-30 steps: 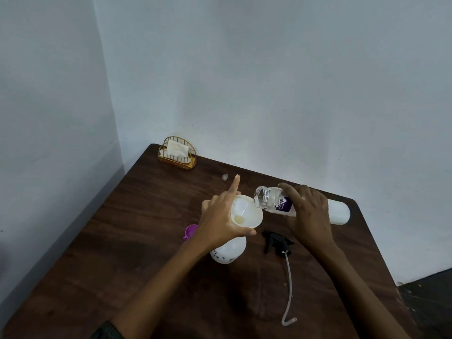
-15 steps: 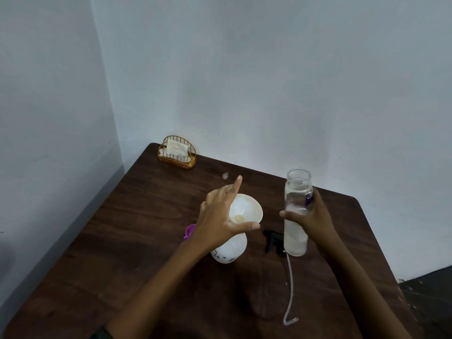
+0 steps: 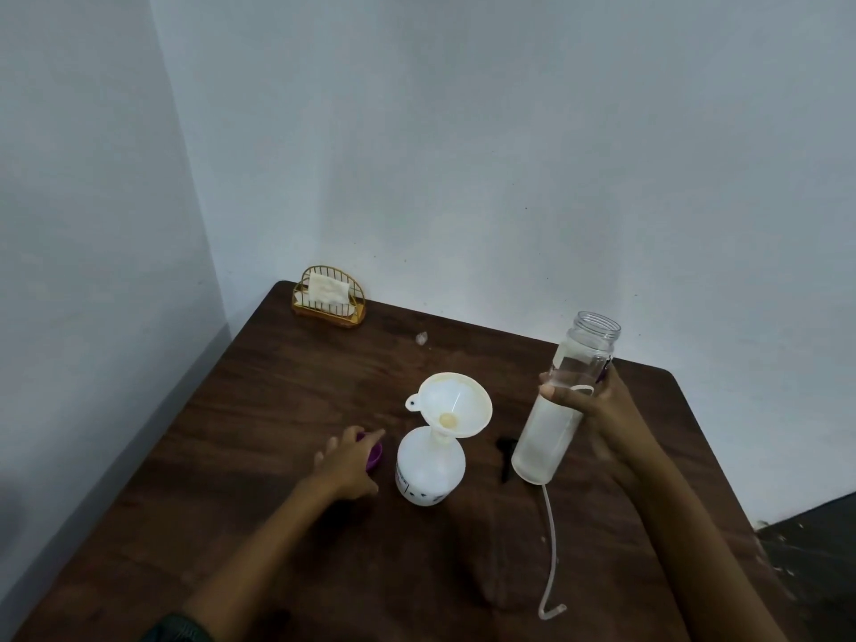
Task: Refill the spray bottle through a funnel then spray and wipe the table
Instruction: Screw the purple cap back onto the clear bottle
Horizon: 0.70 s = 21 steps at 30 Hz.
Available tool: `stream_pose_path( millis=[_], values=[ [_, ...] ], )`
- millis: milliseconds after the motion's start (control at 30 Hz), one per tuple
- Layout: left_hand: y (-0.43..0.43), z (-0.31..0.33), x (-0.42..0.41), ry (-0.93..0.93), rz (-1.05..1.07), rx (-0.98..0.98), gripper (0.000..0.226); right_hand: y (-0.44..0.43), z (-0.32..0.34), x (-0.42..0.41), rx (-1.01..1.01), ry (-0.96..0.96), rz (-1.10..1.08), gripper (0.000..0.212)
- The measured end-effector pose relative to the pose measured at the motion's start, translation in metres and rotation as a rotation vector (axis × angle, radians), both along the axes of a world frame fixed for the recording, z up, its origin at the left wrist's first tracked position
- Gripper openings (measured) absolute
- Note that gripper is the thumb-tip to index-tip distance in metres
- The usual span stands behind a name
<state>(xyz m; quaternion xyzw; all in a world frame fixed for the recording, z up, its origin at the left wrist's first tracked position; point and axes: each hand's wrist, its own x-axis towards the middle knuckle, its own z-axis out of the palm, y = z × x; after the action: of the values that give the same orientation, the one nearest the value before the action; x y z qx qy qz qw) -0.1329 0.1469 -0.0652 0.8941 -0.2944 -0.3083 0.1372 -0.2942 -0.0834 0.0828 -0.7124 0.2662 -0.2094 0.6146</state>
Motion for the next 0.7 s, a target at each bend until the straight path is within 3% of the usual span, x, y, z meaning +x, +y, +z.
stream_pose_path(
  millis=[233,367,500,633,700],
  values=[
    [0.000,-0.021,-0.001,-0.273,0.106,-0.134,0.068,0.002,0.000,-0.003,0.035,0.000,0.003,0.071],
    [0.003,-0.018,0.010,-0.189,0.208,-0.221,0.074,0.001,0.004,-0.004,0.023,0.002,0.015,0.072],
    [-0.003,0.034,0.037,-0.142,0.449,-0.526,0.064,0.000,0.008,-0.006,-0.006,0.016,0.033,0.074],
    [-0.020,0.120,0.036,-0.218,0.439,-0.964,0.045,0.002,0.011,-0.005,-0.086,0.050,0.041,0.074],
    [-0.032,0.159,0.019,-0.102,0.425,-1.177,0.043,0.004,0.013,-0.003,-0.146,0.066,0.045,0.072]
  ],
)
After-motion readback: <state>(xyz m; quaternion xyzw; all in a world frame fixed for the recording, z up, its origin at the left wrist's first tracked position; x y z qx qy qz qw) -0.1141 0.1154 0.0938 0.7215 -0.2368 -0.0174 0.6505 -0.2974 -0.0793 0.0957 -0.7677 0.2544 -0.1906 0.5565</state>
